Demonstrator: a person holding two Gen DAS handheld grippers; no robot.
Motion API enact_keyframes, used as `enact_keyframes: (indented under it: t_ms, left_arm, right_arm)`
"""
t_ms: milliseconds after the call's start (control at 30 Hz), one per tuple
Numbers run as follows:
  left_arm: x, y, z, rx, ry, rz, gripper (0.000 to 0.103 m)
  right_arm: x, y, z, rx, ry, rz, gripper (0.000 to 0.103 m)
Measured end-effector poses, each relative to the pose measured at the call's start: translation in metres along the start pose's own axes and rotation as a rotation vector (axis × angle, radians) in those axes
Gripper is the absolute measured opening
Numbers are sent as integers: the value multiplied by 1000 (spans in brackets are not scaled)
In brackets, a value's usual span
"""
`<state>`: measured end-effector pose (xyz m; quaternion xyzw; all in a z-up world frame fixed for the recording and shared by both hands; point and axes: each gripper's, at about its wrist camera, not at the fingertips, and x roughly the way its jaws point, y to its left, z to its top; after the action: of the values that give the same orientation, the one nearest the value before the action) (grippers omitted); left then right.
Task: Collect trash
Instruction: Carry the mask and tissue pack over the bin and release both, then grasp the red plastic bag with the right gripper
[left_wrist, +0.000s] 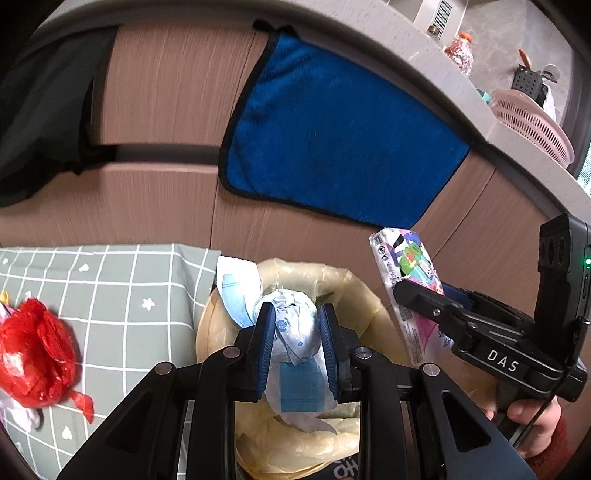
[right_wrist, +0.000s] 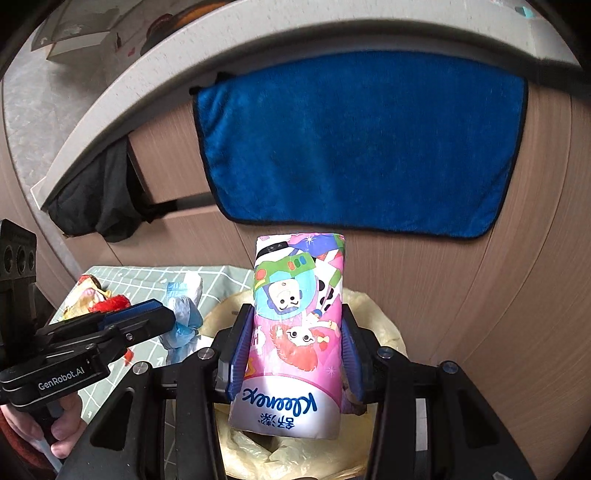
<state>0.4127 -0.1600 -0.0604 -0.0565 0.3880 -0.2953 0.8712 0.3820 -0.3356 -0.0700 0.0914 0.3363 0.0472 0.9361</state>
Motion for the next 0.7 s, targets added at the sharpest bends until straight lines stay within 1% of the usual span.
enact_keyframes:
  t_ms: [133,233,333,367,467,567,700]
  left_arm:
    - [8,0,-2,3,13,-12,25]
    - [11,2,-1,-12,27,-43,29]
    - [7,4,0,-26,14,-70,43]
    - [4,5,1,-30,5,-73,46]
    - [-4,9,3,-54,-8,-85,48]
    - [-19,14,3,-74,-32,-55,48]
    - [-52,21,-2,-41,-117,57,48]
  right_arm:
    - [8,-3,-6,11,23,1,44]
    - [10,-5,-9,20,31,-1,46]
    - [12,-6,-10,25,35,-8,48]
    - [12,-6,-10,25,35,-8,48]
    - [10,-3,-10,24,27,-8,53]
    - [5,2,-9,20,16,4,55]
    - [1,17,-8,-10,11,32,57]
